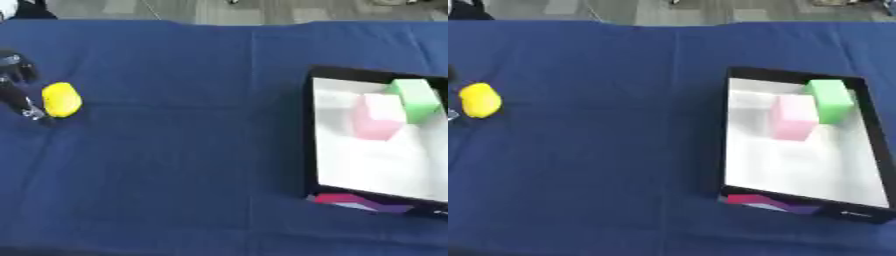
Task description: Pick up the objects with one hand, pass them to the other hand, and then place them into the box on the other side of the table.
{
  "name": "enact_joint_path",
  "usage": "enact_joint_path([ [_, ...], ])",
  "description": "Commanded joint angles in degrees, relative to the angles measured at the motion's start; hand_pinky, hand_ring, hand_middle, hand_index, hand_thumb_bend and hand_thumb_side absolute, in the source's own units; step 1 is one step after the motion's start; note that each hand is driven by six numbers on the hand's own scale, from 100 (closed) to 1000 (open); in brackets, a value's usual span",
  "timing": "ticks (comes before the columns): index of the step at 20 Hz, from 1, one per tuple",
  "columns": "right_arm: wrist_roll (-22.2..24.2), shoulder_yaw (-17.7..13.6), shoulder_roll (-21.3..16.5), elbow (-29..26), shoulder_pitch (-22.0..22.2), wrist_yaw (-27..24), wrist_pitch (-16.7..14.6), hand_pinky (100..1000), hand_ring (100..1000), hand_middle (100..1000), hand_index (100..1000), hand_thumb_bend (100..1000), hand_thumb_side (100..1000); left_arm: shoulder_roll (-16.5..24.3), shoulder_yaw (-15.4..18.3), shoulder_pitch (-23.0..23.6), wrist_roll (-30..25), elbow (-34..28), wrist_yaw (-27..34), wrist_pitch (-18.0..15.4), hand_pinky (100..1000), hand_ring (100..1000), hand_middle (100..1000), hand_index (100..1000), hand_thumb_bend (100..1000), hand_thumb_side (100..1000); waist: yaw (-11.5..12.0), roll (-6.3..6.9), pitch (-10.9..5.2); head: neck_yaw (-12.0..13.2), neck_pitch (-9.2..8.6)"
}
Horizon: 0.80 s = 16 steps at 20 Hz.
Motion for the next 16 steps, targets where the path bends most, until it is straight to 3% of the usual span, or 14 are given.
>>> enact_joint_path([
  [1,0.3,-0.32,-1.21,-0.27,-0.74,0.66,-0.06,907,970,768,837,100,344,0.25,0.56,-1.44,2.52,1.11,-1.25,0.64,733,770,685,745,840,198,-0.08,0.24,-1.01,0.2,-0.65],
  [6,0.35,-0.28,-1.16,-0.26,-0.75,0.84,-0.1,907,970,768,837,100,344,-0.03,0.52,-1.49,3.54,1.89,-1.46,0.55,733,770,685,745,840,198,-0.09,0.23,-0.98,0.18,-0.66],
  [7,0.37,-0.26,-1.14,-0.26,-0.76,0.85,-0.1,907,969,765,836,100,352,-0.07,0.55,-1.49,3.59,1.96,-1.45,0.55,732,766,684,733,668,212,-0.11,0.23,-0.95,0.21,-0.68],
  [12,1.18,0.3,-0.38,0.09,-1.24,2.18,0.12,907,968,763,834,100,354,-1.86,1.77,-2.02,6.0,3.86,-0.8,2.56,731,761,680,749,692,306,-0.29,0.24,-0.53,0.72,-1.04],
  [16,1.58,0.46,-0.01,0.72,-1.68,2.98,0.23,907,968,762,834,100,357,-2.71,1.98,-2.34,6.9,4.86,0.01,3.3,732,761,677,722,631,274,-0.47,0.22,-0.37,1.06,-1.13],
])
